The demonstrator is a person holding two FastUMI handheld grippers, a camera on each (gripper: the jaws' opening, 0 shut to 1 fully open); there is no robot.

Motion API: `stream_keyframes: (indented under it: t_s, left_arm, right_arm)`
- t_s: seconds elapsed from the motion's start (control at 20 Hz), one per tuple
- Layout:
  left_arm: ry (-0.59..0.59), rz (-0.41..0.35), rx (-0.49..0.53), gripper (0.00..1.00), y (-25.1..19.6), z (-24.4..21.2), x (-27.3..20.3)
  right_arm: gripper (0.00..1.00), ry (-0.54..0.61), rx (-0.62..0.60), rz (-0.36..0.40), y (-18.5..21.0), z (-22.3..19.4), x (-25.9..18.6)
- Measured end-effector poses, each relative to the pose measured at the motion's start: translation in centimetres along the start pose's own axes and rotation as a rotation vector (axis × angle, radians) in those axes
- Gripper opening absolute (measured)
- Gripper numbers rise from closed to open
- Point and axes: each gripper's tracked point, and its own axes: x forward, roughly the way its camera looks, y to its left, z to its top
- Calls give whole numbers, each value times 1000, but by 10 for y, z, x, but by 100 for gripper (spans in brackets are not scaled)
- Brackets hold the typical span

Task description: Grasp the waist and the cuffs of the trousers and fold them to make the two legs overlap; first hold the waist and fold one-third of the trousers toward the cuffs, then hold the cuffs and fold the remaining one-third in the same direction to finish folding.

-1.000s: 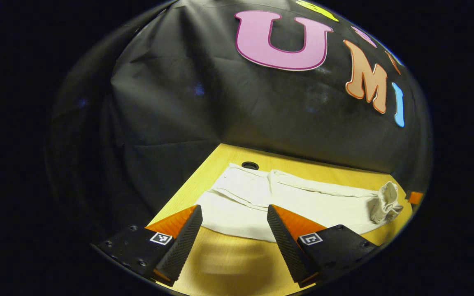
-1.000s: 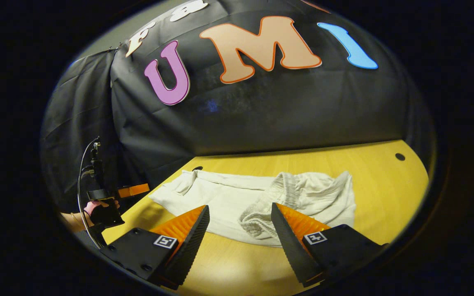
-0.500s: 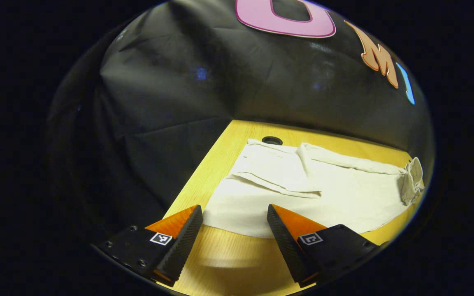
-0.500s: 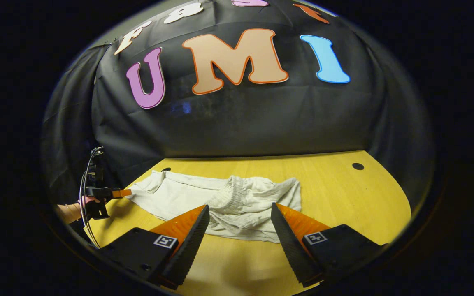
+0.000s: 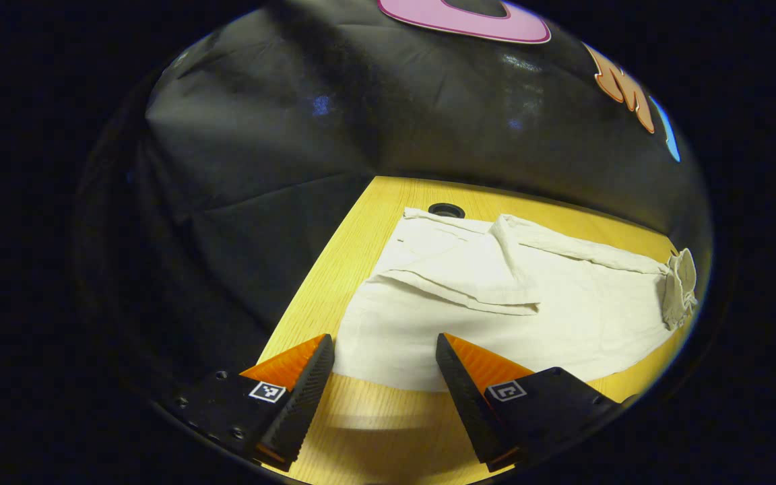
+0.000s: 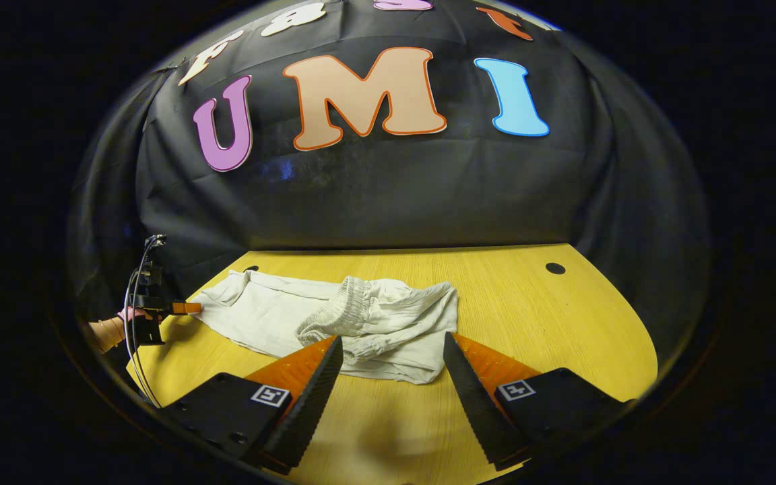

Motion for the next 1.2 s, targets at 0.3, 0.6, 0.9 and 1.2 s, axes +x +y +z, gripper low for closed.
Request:
stream_keyframes:
  t_s: [0.3, 0.6, 0.9, 1.2]
  left_arm:
    - [37, -92, 30, 46, -19, 2, -2]
    - [-9, -125, -81, 0, -30, 4, -4]
    - [-124, -186, -269, 0, -60, 51, -29]
    - [-206, -267, -265, 0, -129, 100, -75]
  right_arm:
    - [96, -5, 16, -23, -9, 5, -13]
    - [96, -11, 32, -62, -25, 7, -28]
    - [96, -25, 83, -103, -51, 9, -39]
    - [96, -64, 80, -108, -75, 31, -51]
